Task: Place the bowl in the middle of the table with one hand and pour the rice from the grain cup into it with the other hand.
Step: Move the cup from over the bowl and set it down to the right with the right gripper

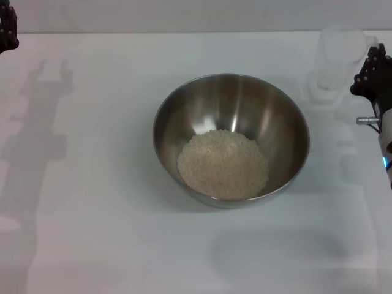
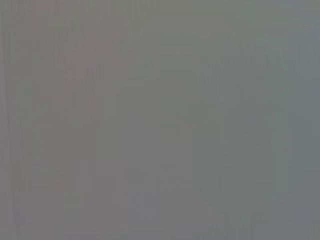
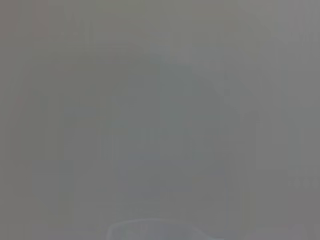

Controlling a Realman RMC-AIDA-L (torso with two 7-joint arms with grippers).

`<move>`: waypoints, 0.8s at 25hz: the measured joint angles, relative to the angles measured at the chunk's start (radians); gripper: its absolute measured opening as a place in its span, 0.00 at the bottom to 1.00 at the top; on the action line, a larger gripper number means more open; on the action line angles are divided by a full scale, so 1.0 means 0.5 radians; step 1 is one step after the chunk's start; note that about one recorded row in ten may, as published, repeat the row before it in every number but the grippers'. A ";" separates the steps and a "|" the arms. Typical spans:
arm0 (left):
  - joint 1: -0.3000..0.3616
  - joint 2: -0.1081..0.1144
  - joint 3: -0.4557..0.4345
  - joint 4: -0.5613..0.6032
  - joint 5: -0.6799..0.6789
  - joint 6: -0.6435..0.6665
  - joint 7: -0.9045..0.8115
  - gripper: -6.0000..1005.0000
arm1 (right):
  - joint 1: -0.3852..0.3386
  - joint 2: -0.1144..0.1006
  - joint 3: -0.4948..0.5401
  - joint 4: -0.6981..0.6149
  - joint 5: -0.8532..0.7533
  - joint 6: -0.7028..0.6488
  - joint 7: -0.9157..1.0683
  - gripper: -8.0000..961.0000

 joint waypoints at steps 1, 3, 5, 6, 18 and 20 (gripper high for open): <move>0.000 -0.001 0.000 0.000 -0.001 0.000 0.000 0.45 | -0.001 -0.003 0.004 -0.019 0.001 0.040 0.051 0.03; 0.000 -0.001 -0.001 0.000 -0.002 -0.001 0.000 0.45 | -0.003 -0.005 0.012 -0.032 0.001 0.059 0.081 0.03; 0.000 -0.002 -0.001 -0.001 -0.003 0.001 -0.001 0.45 | -0.008 -0.005 0.026 -0.057 0.002 0.088 0.139 0.03; 0.000 -0.002 -0.001 -0.002 -0.003 0.006 -0.001 0.45 | -0.009 -0.005 0.030 -0.070 0.002 0.099 0.162 0.03; -0.002 -0.002 0.006 -0.006 0.006 0.015 -0.002 0.45 | 0.042 -0.005 0.029 -0.163 0.183 0.281 0.201 0.03; -0.002 -0.002 0.011 -0.006 0.007 0.022 -0.002 0.45 | 0.039 -0.005 0.019 -0.152 0.182 0.283 0.202 0.03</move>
